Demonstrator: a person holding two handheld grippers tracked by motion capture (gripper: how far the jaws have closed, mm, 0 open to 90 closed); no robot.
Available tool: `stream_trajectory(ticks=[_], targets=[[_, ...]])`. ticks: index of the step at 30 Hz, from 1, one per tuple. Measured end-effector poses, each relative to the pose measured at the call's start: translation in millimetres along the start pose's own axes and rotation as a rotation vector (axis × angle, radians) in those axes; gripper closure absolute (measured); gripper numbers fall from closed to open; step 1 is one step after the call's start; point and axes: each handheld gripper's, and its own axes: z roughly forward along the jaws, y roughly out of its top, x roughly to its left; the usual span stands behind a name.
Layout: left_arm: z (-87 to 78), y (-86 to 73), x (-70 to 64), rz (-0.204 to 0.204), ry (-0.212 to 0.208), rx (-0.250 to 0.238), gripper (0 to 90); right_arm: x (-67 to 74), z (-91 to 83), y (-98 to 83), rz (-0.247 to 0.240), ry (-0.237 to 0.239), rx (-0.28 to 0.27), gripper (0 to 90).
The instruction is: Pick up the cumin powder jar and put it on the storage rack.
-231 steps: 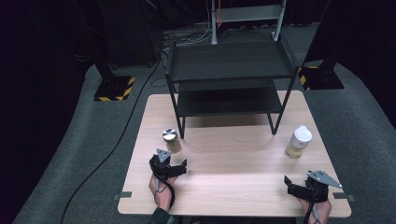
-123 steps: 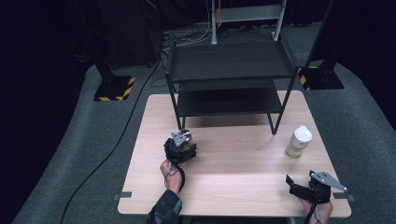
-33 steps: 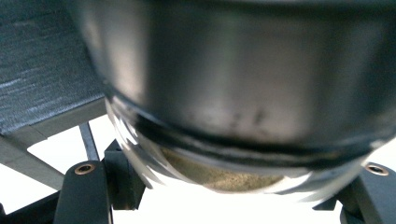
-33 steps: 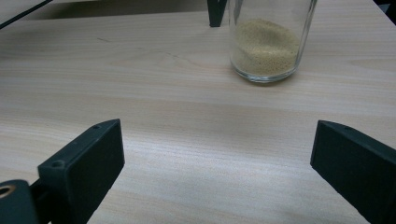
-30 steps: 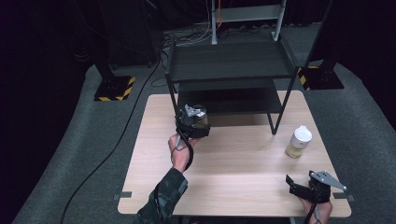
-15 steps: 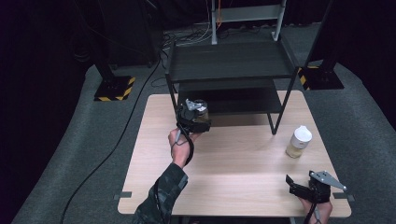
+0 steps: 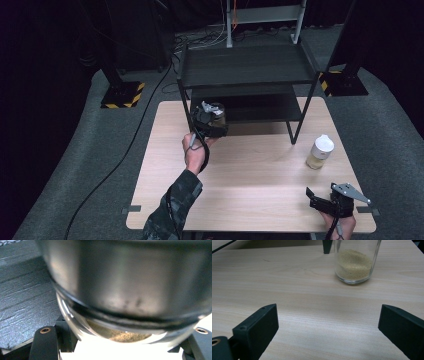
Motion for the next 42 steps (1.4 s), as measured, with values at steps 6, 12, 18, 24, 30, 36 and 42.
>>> stream_trajectory(ticks=[6, 12, 18, 24, 30, 36, 42], targets=[[2.8, 2.1, 1.6, -0.01, 0.004, 0.013, 30.2, 0.3, -0.3, -0.3, 0.003, -0.003, -0.002, 1.3], [2.0, 3.1, 4.2, -0.016, 0.013, -0.003, 30.2, 0.6, -0.1, -0.1, 0.002, -0.004, -0.001, 1.3], [0.6, 6.7, 3.0, -0.005, 0.018, -0.016, 30.2, 0.7, -0.1, -0.1, 0.002, -0.005, -0.001, 1.3], [2.1, 7.8, 3.3, -0.009, 0.026, -0.024, 30.2, 0.5, -0.2, -0.2, 0.004, -0.005, -0.001, 1.4], [4.2, 7.7, 3.8, -0.012, 0.032, -0.04, 30.2, 0.2, -0.4, -0.5, 0.006, -0.005, -0.003, 1.3], [7.3, 10.1, 3.7, -0.011, 0.043, -0.051, 30.2, 0.1, -0.3, -0.3, 0.006, -0.005, -0.002, 1.4], [13.0, 11.2, 2.3, -0.005, 0.057, -0.066, 30.2, -0.1, -0.5, -0.7, 0.009, -0.005, -0.004, 1.4]])
